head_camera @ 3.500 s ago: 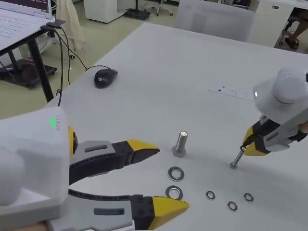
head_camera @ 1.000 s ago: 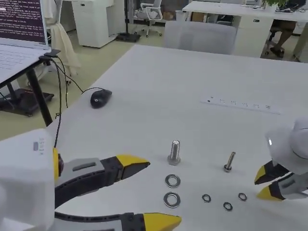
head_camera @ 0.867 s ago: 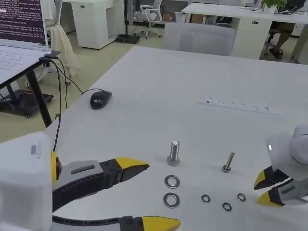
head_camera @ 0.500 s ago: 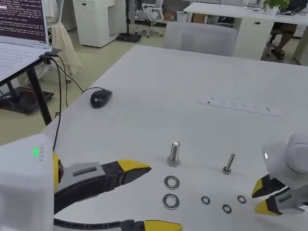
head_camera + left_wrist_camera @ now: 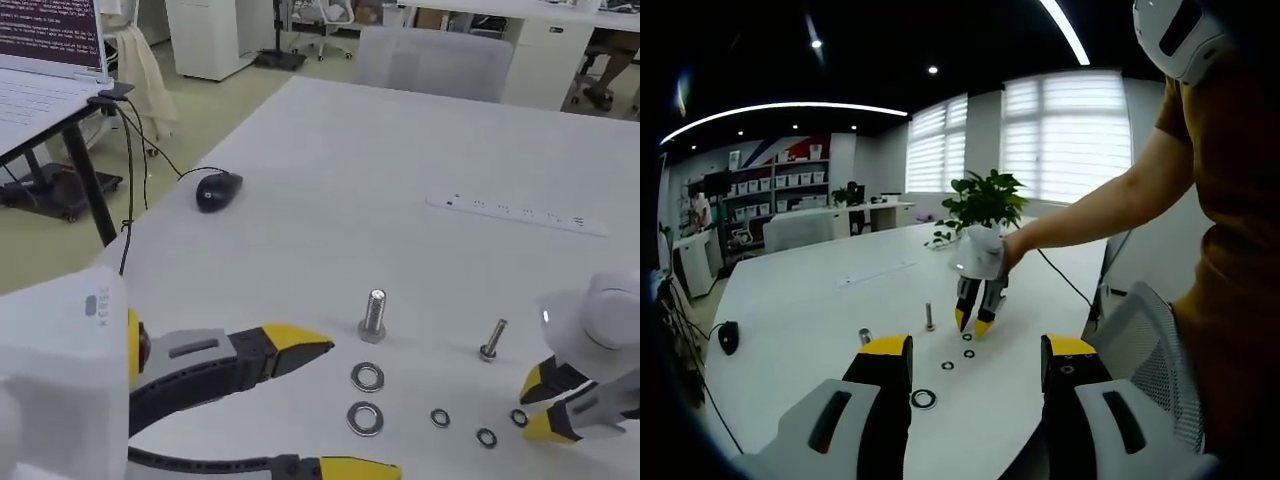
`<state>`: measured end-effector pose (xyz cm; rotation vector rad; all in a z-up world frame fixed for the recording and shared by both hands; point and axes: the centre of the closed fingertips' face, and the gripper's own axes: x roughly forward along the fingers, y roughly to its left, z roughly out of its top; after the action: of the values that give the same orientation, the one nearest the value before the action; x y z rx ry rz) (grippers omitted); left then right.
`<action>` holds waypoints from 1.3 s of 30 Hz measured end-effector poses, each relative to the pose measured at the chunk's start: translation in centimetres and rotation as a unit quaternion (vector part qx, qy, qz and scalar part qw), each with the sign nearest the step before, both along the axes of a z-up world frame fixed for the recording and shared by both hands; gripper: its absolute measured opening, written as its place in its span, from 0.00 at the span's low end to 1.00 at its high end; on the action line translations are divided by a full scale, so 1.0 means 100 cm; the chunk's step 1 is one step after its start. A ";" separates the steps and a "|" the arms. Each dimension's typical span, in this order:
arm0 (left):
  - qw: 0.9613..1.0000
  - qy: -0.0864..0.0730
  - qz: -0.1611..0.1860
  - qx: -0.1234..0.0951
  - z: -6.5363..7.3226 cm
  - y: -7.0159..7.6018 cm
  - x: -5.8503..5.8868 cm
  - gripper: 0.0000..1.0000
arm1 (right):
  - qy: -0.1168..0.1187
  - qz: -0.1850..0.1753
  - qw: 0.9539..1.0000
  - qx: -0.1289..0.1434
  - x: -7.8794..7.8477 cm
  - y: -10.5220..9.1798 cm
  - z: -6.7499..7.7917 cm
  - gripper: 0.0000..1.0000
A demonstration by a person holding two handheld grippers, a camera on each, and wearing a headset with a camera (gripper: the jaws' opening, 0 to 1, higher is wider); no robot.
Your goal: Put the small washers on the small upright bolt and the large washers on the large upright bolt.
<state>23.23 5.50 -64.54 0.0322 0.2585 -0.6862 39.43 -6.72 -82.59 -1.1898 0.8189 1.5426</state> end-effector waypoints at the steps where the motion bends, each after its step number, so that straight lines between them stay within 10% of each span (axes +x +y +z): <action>1: 1.000 0.001 0.000 0.002 -0.001 0.001 0.001 0.51 | 0.002 0.001 1.000 -0.002 0.000 0.000 -0.001 0.21; 39: 1.000 -0.007 0.009 0.004 0.002 0.002 0.000 0.50 | 0.003 0.003 1.000 -0.026 -0.003 0.001 -0.001 0.12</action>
<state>23.24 5.72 -64.37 0.0415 0.2474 -0.6664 39.13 -6.66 -82.73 -1.2251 0.8652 1.5387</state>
